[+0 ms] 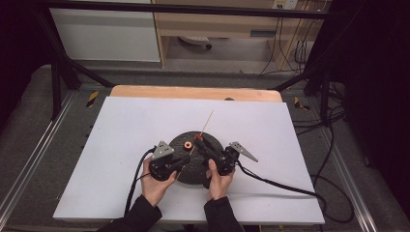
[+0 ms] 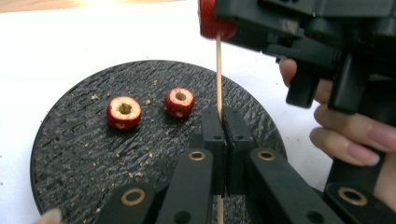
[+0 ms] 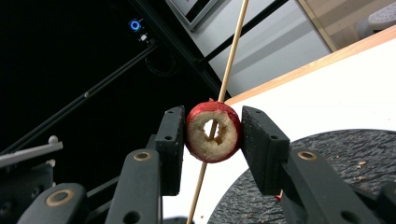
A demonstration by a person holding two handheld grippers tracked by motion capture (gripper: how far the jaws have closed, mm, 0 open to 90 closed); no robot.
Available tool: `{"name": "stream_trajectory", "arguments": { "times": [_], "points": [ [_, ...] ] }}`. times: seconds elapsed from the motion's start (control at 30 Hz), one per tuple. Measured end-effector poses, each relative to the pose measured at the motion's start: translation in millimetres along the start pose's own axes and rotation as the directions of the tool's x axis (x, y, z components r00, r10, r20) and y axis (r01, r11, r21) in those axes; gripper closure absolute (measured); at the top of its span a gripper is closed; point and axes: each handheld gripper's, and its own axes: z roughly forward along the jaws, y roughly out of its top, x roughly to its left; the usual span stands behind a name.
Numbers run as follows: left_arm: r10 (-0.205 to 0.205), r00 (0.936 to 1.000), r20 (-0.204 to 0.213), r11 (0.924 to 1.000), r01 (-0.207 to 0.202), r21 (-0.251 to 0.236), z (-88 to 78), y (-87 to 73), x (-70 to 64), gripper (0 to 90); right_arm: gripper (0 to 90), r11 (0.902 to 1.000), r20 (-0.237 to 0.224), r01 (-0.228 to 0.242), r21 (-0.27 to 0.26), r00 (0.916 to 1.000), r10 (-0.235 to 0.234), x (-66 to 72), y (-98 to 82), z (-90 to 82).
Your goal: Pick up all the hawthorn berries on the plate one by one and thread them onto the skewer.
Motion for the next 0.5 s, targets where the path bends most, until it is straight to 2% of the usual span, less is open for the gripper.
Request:
{"name": "stream_trajectory", "arguments": {
  "times": [0.5],
  "points": [
    [0.015, 0.9998, -0.01, 0.9999, -0.015, 0.0, 6.6, 9.1, 0.6, 88.7, 61.4, 0.9994, -0.001, 0.004, 0.036, 1.0, -0.004, 0.6, -4.8, -1.6]
  ]
}}
